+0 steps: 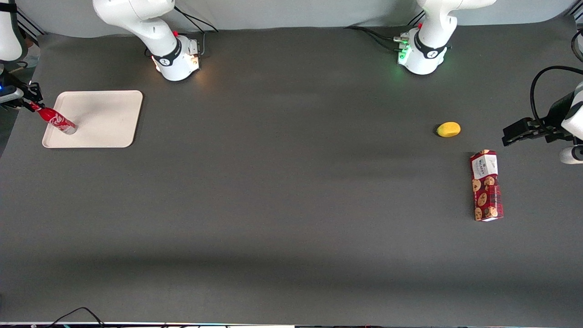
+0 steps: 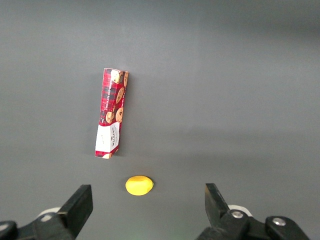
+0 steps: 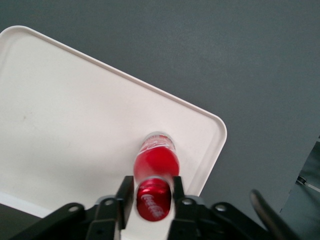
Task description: Place coke bottle on tray
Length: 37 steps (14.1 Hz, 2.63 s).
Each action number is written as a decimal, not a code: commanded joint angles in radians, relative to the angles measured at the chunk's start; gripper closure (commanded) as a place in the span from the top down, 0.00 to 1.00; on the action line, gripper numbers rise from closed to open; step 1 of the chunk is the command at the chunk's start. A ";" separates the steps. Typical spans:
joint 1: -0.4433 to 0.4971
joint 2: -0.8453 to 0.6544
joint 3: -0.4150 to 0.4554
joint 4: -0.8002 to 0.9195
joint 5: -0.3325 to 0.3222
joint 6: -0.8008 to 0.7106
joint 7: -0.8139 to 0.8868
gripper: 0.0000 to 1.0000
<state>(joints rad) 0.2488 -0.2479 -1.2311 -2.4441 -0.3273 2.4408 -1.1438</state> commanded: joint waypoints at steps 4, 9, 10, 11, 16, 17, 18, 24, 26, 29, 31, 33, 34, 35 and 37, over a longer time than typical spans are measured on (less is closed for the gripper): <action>0.033 0.027 0.010 0.022 0.030 -0.014 -0.017 1.00; -0.046 0.019 0.277 0.235 0.017 -0.395 0.102 1.00; -0.051 0.018 0.309 0.278 0.017 -0.449 0.105 1.00; -0.051 0.009 0.346 0.316 0.022 -0.492 0.127 1.00; -0.068 -0.125 0.680 0.462 0.031 -0.816 0.434 1.00; -0.053 -0.129 0.743 0.502 0.045 -0.871 0.519 1.00; -0.010 -0.134 0.783 0.546 0.068 -0.922 0.606 1.00; -0.017 -0.113 1.088 0.622 0.239 -0.970 1.014 1.00; -0.052 -0.096 1.151 0.625 0.266 -0.964 1.074 1.00; -0.097 -0.074 1.199 0.654 0.338 -0.962 1.112 1.00; -0.121 -0.033 1.200 0.706 0.384 -0.954 1.112 1.00; -0.157 0.044 1.200 0.793 0.384 -0.959 1.113 1.00; -0.173 0.071 1.203 0.833 0.383 -0.965 1.115 1.00; -0.178 0.081 1.203 0.852 0.379 -0.967 1.115 1.00; -0.183 0.082 1.203 0.856 0.372 -0.967 1.115 1.00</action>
<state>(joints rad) 0.0833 -0.1975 -0.0414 -1.6470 0.0300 1.4939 -0.0489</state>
